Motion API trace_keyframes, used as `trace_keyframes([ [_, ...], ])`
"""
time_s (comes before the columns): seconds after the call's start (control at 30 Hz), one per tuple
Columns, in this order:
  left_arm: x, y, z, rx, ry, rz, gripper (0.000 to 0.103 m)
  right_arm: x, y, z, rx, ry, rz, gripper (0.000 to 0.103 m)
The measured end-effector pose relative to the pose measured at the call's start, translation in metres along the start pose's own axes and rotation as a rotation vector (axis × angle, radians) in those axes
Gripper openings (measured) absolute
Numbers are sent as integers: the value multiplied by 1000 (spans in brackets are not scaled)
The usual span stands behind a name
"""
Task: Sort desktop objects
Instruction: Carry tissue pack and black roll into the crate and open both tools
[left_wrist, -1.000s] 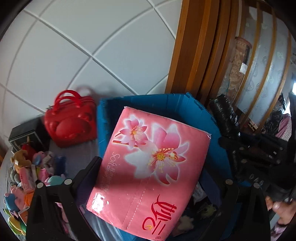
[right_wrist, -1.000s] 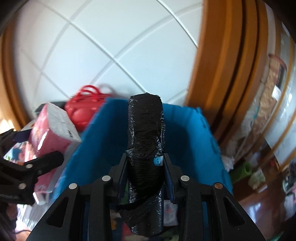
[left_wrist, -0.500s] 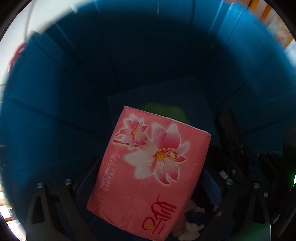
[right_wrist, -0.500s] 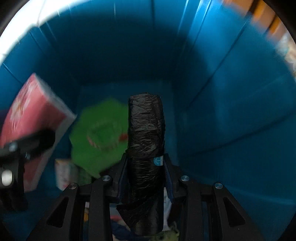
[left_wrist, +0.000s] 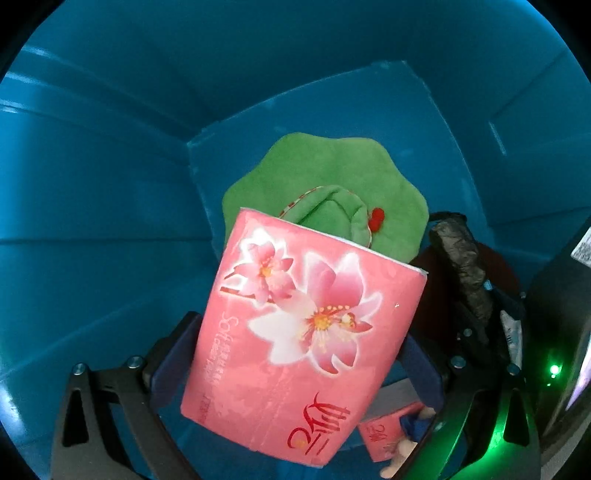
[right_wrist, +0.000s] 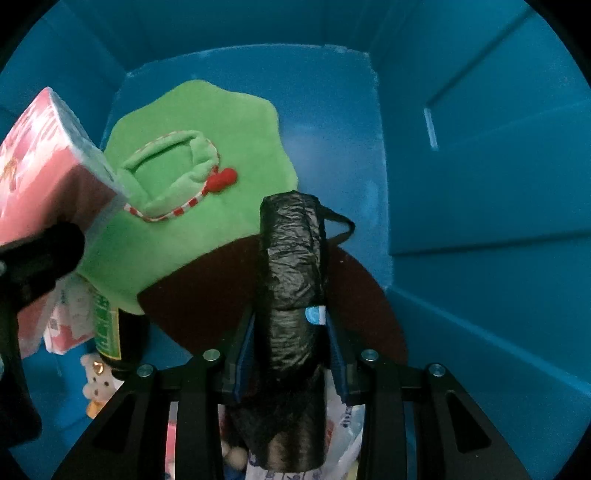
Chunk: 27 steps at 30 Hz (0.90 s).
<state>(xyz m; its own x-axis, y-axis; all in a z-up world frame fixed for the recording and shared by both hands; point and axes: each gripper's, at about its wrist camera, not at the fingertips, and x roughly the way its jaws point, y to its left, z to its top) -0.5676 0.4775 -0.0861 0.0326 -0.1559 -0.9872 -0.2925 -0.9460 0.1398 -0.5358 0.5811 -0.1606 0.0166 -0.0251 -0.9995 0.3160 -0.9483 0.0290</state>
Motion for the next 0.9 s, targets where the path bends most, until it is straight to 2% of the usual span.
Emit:
trace_keyframes([
  [0.03, -2, 1, 0, -9, -4, -4, 101, 0, -1, 0, 6, 1, 6, 38],
  [0.07, -4, 5, 1, -24, -12, -7, 101, -1, -3, -1, 14, 0, 11, 45],
  [0.1, -3, 4, 6, -35, -20, -8, 101, -1, -4, -3, 17, -2, 9, 58],
  [0.13, -4, 5, 8, -44, -27, -8, 101, -1, -5, -3, 20, -2, 8, 66],
  [0.17, -6, 7, 9, -54, -33, -8, 101, -1, -6, -5, 25, -2, 8, 82],
  [0.2, -7, 11, 9, -67, -33, -8, 101, -1, -7, -6, 27, 0, 8, 90],
  [0.27, -2, 15, 12, -79, -25, -12, 101, -2, -7, -8, 24, 3, 7, 91],
  [0.37, 1, 17, 14, -86, -16, -8, 101, -1, -7, -13, 25, 11, 19, 103],
  [0.47, -1, 19, 17, -95, -30, -15, 101, -1, -6, -17, 19, 22, 22, 103],
  [0.6, -18, 26, 20, -125, -124, -44, 101, -4, -4, -23, 11, 24, 29, 103],
  [0.67, -23, 26, 20, -124, -160, -26, 101, -6, -3, -26, 8, 23, 26, 103],
  [0.7, -19, 24, 20, -115, -144, -7, 101, -7, -2, -27, 7, 24, 23, 103],
  [0.8, 6, 19, 18, -80, -11, 16, 101, -7, -3, -32, 9, 32, 9, 103],
  [0.83, 8, 20, 17, -88, 3, 1, 101, -7, -3, -33, 12, 33, 1, 103],
  [0.9, 2, 24, 18, -99, -28, 3, 101, -7, -3, -36, 10, 37, -22, 103],
])
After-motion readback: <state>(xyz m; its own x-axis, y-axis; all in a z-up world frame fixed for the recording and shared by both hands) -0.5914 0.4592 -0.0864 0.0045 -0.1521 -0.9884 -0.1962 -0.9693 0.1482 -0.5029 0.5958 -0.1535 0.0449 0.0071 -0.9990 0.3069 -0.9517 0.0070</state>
